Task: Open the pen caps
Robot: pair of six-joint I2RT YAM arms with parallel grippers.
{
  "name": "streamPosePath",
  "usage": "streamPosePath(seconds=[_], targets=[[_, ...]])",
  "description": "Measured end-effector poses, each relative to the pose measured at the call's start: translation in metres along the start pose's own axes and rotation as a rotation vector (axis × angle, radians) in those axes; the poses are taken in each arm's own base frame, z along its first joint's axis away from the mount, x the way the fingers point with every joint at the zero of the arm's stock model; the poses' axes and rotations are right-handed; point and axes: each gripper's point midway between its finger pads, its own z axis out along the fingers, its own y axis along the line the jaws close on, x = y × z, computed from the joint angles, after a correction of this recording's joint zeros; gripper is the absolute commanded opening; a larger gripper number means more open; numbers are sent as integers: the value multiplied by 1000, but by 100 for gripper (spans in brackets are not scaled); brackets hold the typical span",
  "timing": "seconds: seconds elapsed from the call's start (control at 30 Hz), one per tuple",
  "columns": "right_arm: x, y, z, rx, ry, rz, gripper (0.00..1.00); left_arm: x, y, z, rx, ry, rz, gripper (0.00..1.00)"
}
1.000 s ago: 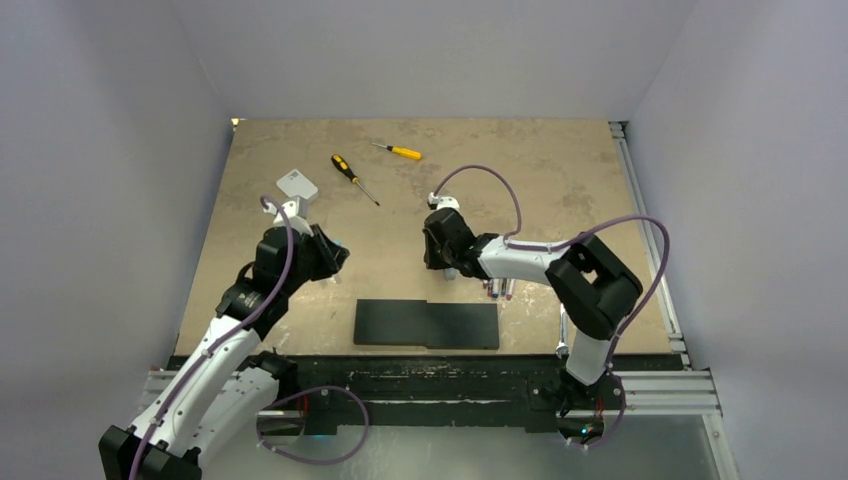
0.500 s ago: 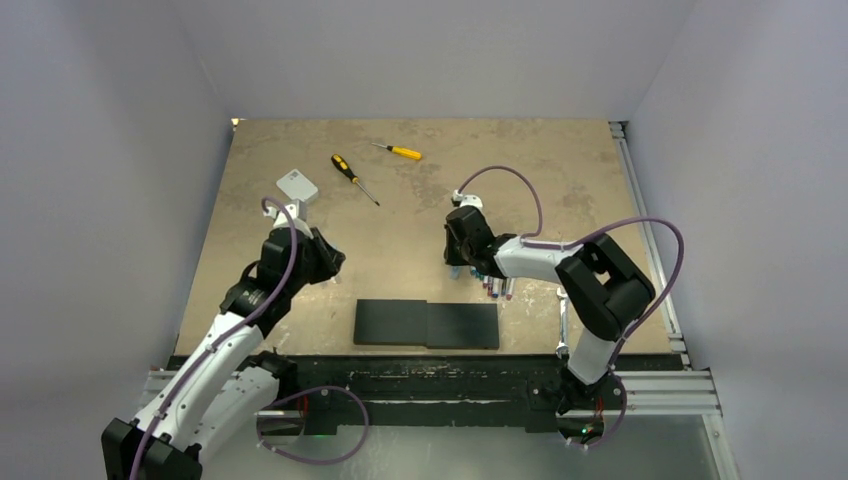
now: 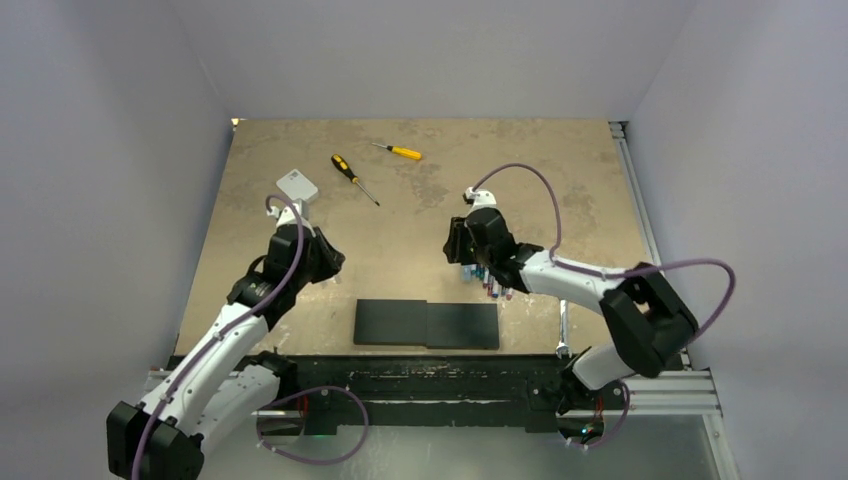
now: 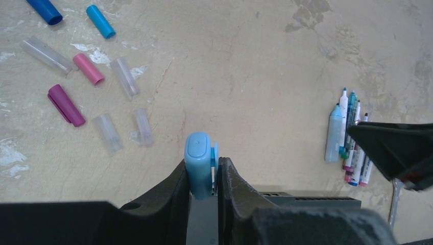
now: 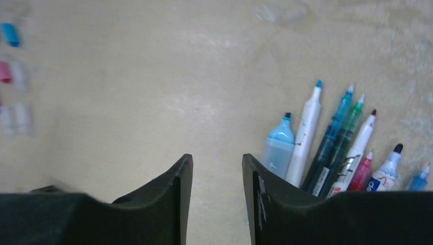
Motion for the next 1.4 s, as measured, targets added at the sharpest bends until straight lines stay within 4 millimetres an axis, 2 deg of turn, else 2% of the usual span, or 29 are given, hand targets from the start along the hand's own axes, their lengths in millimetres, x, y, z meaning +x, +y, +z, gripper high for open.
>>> streamPosePath(seconds=[0.07, 0.13, 0.23, 0.33, 0.47, 0.57, 0.67, 0.73, 0.87, 1.07, 1.23, 1.4], targets=[[-20, 14, -15, -74, -63, -1, 59, 2, 4, 5, -28, 9, 2, 0], [-42, 31, -34, -160, -134, 4, 64, 2, 8, 13, -65, 26, 8, 0], [-75, 56, -68, -296, -253, 14, 68, 0, 12, 29, -133, 56, 27, 0], [-87, 71, -94, -396, -319, 18, 69, -2, 18, 50, -206, 81, 53, 0], [-72, 75, -105, -455, -311, 9, 69, -2, 28, 79, -304, 114, 102, 0], [-51, 68, -102, -447, -265, 4, 69, -2, 36, 97, -367, 127, 134, 0], [-39, 61, -104, -438, -246, 2, 69, 1, 45, 111, -418, 138, 153, 0], [-37, 59, -109, -440, -250, 2, 69, 4, 50, 117, -447, 148, 167, 0], [-47, 60, -124, -459, -291, 6, 69, 7, 58, 127, -486, 163, 188, 0], [-54, 59, -141, -472, -325, 10, 69, 10, 66, 130, -515, 170, 195, 0], [-58, 58, -151, -478, -345, 12, 69, 14, 72, 133, -533, 183, 194, 18], [-54, 54, -149, -455, -333, 4, 70, 15, 72, 134, -532, 184, 187, 30]])
